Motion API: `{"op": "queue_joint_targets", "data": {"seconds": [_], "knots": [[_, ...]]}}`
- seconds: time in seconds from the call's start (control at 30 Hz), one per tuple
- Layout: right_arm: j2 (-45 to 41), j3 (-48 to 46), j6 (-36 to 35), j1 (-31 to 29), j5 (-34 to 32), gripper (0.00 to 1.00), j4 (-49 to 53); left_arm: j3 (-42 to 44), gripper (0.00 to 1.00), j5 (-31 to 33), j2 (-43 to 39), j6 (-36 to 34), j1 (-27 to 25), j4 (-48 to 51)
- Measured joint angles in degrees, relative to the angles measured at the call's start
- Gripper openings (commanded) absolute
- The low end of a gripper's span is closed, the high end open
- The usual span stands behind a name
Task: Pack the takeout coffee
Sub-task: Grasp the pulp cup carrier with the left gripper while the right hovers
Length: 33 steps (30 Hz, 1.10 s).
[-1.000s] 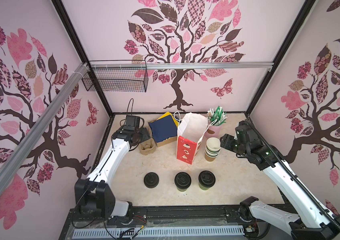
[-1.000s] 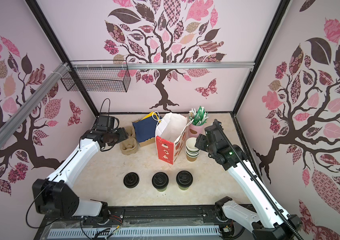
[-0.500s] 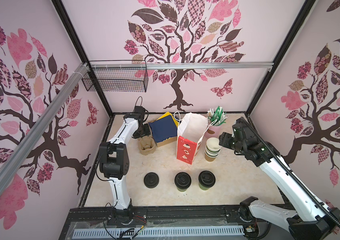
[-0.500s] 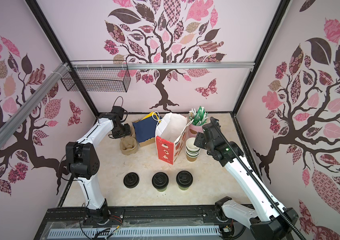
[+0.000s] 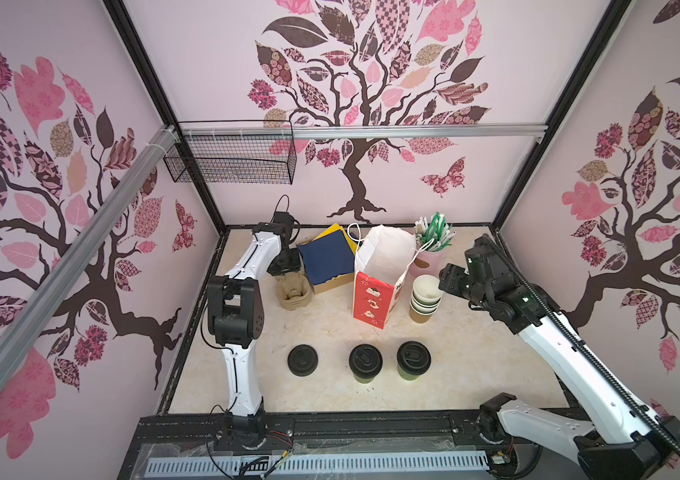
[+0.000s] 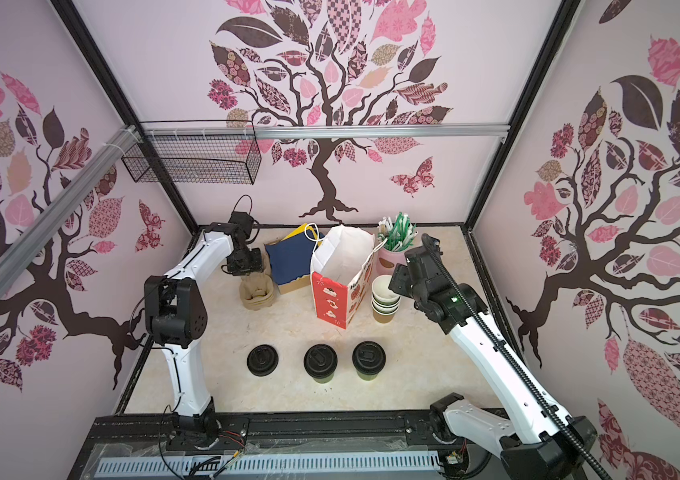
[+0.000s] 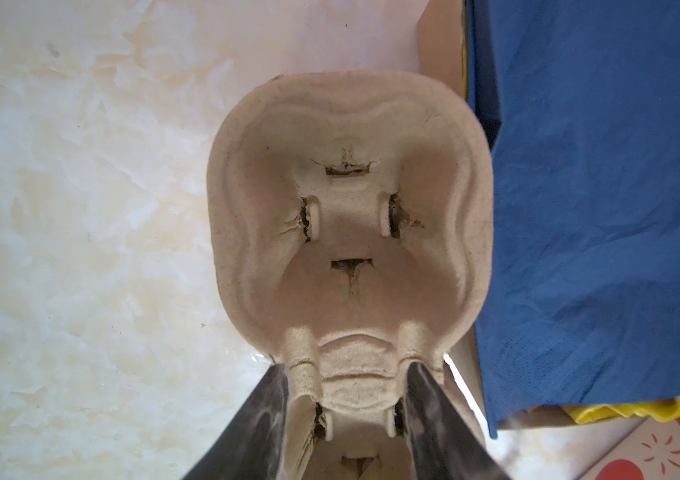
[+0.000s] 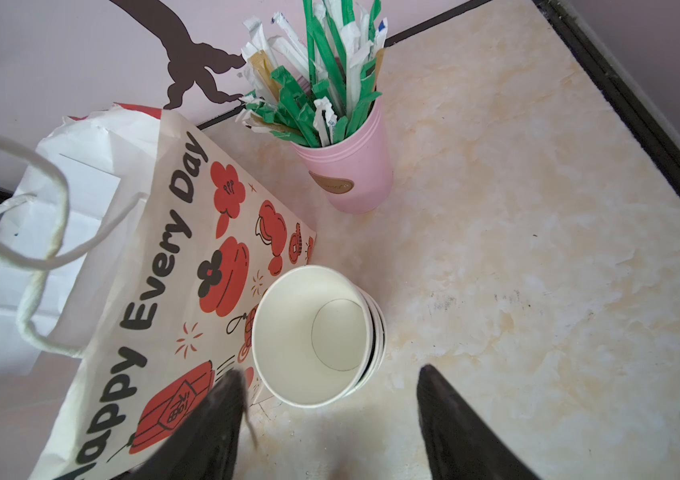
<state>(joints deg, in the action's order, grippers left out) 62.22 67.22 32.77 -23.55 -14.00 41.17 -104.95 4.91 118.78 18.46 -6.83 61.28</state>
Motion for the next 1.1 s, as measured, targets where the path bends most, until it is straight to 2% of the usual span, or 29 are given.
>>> {"op": "queue_joint_targets", "data": {"seconds": [0.57,1.1], "knots": [[-1.11,-1.29,2.16,0.0,-0.33,0.69,0.2,0.0,0.43,-0.66,2.43,-0.57,0.0,-0.52],[-2.05,-2.23,3.76,0.0,-0.33,0.7,0.28,0.0,0.25,0.92,2.12,-1.88,-0.22,-0.72]]}}
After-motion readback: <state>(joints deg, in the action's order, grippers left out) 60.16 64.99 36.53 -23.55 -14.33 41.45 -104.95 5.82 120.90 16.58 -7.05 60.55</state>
